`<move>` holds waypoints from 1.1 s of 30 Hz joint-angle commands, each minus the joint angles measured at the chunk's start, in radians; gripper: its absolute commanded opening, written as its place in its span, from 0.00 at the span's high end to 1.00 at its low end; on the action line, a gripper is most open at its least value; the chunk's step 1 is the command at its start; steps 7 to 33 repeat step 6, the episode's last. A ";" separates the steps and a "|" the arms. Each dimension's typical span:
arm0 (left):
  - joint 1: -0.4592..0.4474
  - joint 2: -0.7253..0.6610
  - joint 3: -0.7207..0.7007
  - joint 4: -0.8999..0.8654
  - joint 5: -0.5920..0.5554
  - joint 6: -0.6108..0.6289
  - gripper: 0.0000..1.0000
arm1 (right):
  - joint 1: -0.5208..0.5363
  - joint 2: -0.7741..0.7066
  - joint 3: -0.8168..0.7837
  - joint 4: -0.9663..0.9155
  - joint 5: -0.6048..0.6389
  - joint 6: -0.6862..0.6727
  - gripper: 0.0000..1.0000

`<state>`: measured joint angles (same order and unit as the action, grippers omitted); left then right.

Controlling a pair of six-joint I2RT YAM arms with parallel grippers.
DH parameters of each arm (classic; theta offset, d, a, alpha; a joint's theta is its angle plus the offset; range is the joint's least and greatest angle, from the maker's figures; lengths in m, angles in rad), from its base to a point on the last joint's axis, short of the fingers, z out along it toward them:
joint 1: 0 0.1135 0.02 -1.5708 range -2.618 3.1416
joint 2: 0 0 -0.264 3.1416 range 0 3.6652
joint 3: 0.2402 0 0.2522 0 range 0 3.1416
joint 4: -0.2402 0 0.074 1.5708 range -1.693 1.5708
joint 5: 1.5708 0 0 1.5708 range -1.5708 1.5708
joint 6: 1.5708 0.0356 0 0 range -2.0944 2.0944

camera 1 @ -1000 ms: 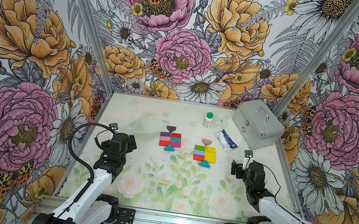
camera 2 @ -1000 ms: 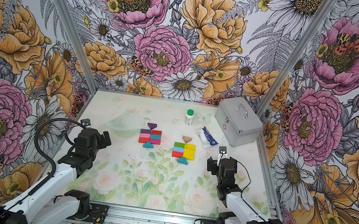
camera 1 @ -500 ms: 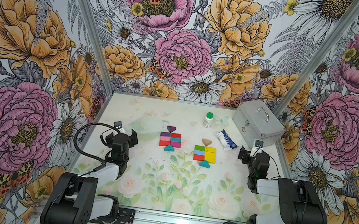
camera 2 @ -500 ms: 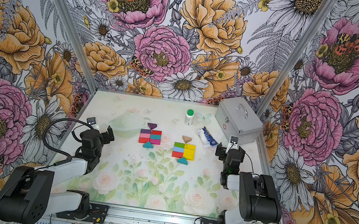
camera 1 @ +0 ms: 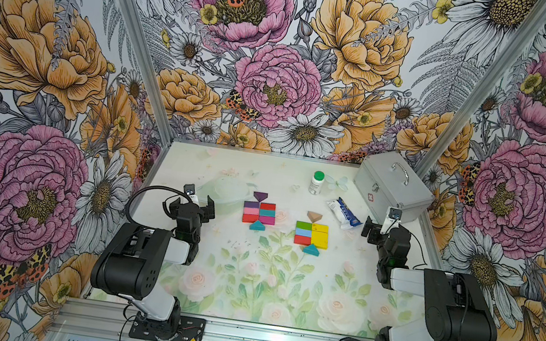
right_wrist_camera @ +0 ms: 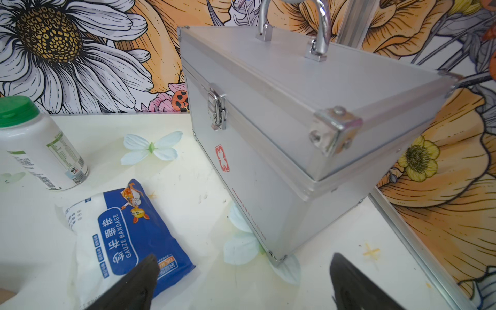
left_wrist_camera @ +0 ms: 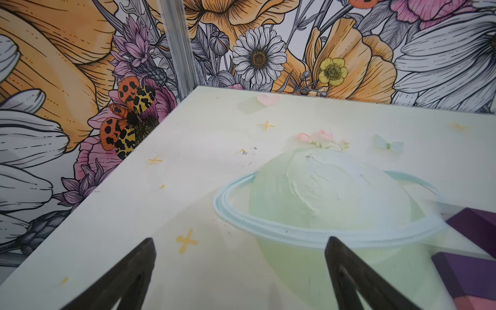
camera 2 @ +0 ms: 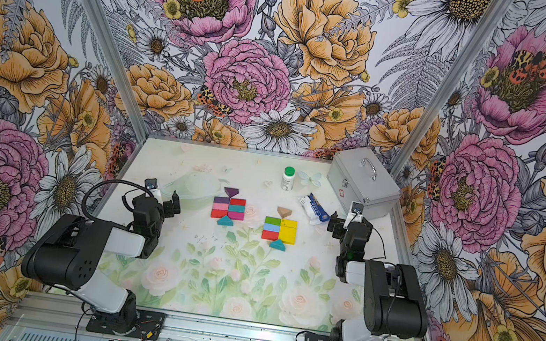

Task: Assemble a piece of candy with building blocks
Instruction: Reset both arms

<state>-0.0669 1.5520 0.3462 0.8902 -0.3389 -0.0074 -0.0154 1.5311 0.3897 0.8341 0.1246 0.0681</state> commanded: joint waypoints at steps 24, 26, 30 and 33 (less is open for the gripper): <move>-0.005 -0.007 0.008 0.085 -0.003 0.026 0.01 | 0.000 -0.002 0.011 0.003 -0.016 0.014 0.00; -0.005 -0.007 0.008 0.085 -0.003 0.026 0.01 | 0.000 -0.002 0.011 0.003 -0.016 0.014 0.00; -0.005 -0.007 0.008 0.085 -0.003 0.026 0.01 | 0.000 -0.002 0.011 0.003 -0.016 0.014 0.00; -0.005 -0.007 0.008 0.085 -0.003 0.026 0.01 | 0.000 -0.002 0.011 0.003 -0.016 0.014 0.00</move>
